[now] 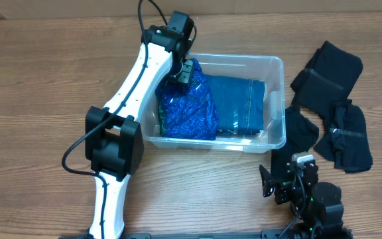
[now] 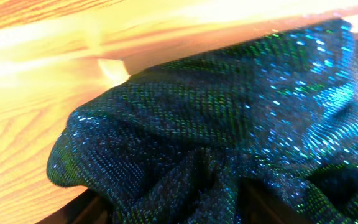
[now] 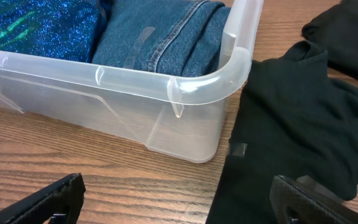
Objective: Pack container
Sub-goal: 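Withdraw the left gripper to the left side of the table, then grasp a black cloth from the right pile with the right gripper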
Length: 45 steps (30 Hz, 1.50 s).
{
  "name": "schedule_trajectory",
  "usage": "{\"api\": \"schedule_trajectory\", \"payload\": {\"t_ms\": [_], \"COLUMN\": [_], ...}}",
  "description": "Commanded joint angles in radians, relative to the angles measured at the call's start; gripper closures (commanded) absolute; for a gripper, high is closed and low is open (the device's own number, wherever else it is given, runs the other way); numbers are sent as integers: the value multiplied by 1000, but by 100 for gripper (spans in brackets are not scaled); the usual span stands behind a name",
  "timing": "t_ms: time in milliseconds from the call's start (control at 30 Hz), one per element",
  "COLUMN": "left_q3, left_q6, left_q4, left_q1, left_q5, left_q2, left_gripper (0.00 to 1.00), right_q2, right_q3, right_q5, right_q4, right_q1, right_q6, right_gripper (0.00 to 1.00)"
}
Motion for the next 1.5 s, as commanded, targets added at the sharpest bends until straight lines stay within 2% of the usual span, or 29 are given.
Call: {"api": "schedule_trajectory", "payload": {"t_ms": [0, 33, 67, 200, 267, 400, 433, 467, 533, 600, 700, 800, 900, 1000, 1033, 1100, 1133, 1167, 1200, 1233, 1267, 1333, 1367, 1433, 1467], "left_q3": [78, 105, 150, 175, 175, 171, 171, 171, 171, 171, 171, 171, 171, 171, 171, 171, 171, 171, 171, 171, 171, 171, 171, 171, 171], "left_q6": [30, 8, -29, -138, -205, -211, -210, -211, -211, -211, -211, -211, -211, -211, -211, -211, -211, -211, -211, -211, -211, -211, -211, -211, -211], "left_q4": [-46, -70, -127, -251, -333, -497, -513, -513, -513, -513, -513, -513, -512, -512, -512, -513, -512, -513, -512, -513, -512, -512, -513, -513, -513], "left_q1": [-31, -30, -21, 92, 217, 427, 461, 486, 504, 503, 503, 501, 501, 501, 501, 501, 501, 501, 501, 501, 501, 501, 501, 501, 501], "left_q5": [-18, -43, -89, -125, -124, -125, -125, -124, -125, -124, -124, -124, -124, -124, -124, -124, -124, -124, -124, -124, -124, -124, -124, -124, -124], "left_q2": [-97, -133, -204, -422, -498, -517, -517, -517, -517, -517, -517, -517, -517, -517, -517, -517, -517, -517, -517, -517, -517, -517, -517, -517, -517], "left_gripper": [32, 25, 0, 0, 0, 0, 0, 0, 0, 0, 0, 0, 0, 0, 0, 0, 0, 0, 0, 0, 0, 0, 0, 0, 0], "right_q2": [-7, -7, -7, -7, -7, -7, -7, -7, -7, -7, -7, 6, 153, 537, 675, 909, 1004, 1091, 1160, 1267, 1342, 1418, 1455, 1516, 1545], "right_q3": [-18, -18, -18, -16, -16, -16, -17, -17, -17, -16, -17, 71, 280, 633, 753, 938, 990, 1020, 1040, 1069, 1085, 1090, 1090, 1090, 1089], "right_q5": [-9, -9, -9, 35, 193, 240, 241, 192, -27, -264, -288, -160, -47, 166, 180, 76, 77, 83, 116, 160, 152, 128, 109, 50, -39], "right_q4": [0, 0, 0, -3, -4, -2, 45, 131, 303, 348, 356, 348, 216, -49, -106, -178, -183, -176, -176, -179, -172, -162, -166, -172, -174], "right_q1": [-3, -3, -3, -3, -3, -3, -3, -3, -3, -3, -3, -3, -3, -3, -3, -3, -3, -4, -9, -38, -76, -142, -181, -245, -254], "right_q6": [3, 3, 3, 3, -1, -2, -4, -3, 4, 4, 30, 211, 241, 238, 228, 229, 229, 234, 258, 330, 369, 375, 375, 375, 370], "right_gripper": [0, 0, 0, 0, 0, 0, 0, 0, 0, 0, 0, 0, 0, 0, 0, 0, 0, 15, 35, 77, 85, 89, 96, 96, 96]}}
